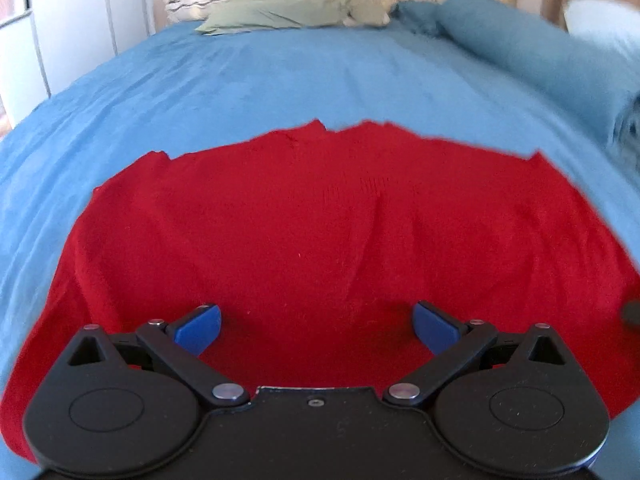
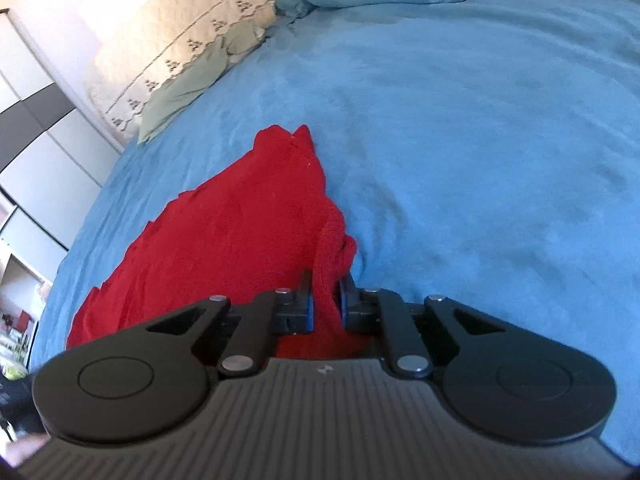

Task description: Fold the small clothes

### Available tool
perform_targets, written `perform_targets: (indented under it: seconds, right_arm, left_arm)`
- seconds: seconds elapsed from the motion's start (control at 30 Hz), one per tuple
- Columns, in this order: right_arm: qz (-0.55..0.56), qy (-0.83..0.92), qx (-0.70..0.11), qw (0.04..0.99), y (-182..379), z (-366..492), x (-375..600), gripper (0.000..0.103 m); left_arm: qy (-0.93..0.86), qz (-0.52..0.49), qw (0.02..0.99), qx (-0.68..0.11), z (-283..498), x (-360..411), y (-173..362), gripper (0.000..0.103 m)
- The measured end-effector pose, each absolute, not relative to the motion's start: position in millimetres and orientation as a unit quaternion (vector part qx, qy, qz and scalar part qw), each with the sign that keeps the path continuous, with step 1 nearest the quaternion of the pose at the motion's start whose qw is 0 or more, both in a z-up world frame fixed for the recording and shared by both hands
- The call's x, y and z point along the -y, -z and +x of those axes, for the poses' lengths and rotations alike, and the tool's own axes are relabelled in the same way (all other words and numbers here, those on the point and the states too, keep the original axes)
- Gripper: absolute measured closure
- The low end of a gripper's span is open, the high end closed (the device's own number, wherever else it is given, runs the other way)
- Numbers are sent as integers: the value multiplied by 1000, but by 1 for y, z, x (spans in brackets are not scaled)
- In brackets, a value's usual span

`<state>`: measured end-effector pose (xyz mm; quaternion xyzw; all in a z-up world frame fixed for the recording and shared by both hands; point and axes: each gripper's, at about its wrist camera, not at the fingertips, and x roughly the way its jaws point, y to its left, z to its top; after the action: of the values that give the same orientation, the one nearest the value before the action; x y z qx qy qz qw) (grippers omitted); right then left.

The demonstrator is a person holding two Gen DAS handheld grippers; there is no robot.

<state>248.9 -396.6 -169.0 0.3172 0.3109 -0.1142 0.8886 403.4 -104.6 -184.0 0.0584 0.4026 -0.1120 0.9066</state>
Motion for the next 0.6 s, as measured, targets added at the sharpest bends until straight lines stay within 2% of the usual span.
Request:
perform_targets:
  seconds: [0.2,0.3,0.47,0.6]
  right_arm:
    - [342,97,-293,887,129,261,379,78]
    - [332,53,-270,902,90,278,348,78]
    - [277,-74,-259,922,36,321,249,78]
    - [226,-199,-306,903,46,351,159,78]
  left_arm:
    - [117,51,891,-435,414,97,171,0]
    - [109,60,899,-420,408,74,154,0]
    - [112,51,904,-410,394,1,128,0]
    - [98,31,904,-415,379,-61,129,0]
